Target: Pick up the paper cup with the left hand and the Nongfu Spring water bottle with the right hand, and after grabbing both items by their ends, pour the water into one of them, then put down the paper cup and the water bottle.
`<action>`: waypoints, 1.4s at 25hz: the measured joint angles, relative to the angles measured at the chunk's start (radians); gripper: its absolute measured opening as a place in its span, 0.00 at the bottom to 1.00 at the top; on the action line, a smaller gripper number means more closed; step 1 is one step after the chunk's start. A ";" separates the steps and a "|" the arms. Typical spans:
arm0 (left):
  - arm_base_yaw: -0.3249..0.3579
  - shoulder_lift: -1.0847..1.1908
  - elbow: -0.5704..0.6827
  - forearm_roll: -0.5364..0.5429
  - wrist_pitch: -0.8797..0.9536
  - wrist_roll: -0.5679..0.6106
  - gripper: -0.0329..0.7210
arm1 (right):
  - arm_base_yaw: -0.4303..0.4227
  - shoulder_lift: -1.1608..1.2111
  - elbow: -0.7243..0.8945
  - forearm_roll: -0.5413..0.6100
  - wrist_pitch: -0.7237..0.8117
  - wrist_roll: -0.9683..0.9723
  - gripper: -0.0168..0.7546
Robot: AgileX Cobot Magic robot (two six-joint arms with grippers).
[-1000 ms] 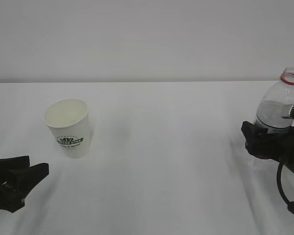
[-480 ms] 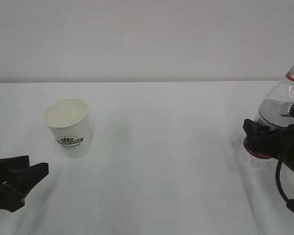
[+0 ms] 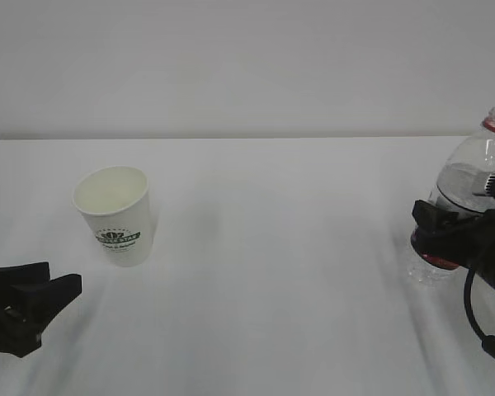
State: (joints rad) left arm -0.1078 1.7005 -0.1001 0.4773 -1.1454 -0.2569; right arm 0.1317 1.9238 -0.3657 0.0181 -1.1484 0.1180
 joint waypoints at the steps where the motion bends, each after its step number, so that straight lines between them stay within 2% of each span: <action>1: 0.000 0.000 0.000 0.000 0.000 0.000 0.60 | 0.000 0.000 0.000 0.000 0.000 0.000 0.62; 15: 0.000 0.000 0.000 0.000 -0.004 0.000 0.59 | 0.000 0.000 0.000 -0.002 0.000 0.000 0.62; 23: 0.000 0.000 0.000 0.000 -0.004 0.000 0.60 | 0.000 -0.088 0.048 -0.038 0.044 0.000 0.62; 35: 0.000 0.002 0.000 -0.111 -0.004 0.000 0.85 | 0.000 -0.264 0.133 -0.091 0.076 -0.062 0.62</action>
State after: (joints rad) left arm -0.1078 1.7021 -0.1001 0.3663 -1.1490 -0.2569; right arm 0.1317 1.6596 -0.2326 -0.0734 -1.0725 0.0556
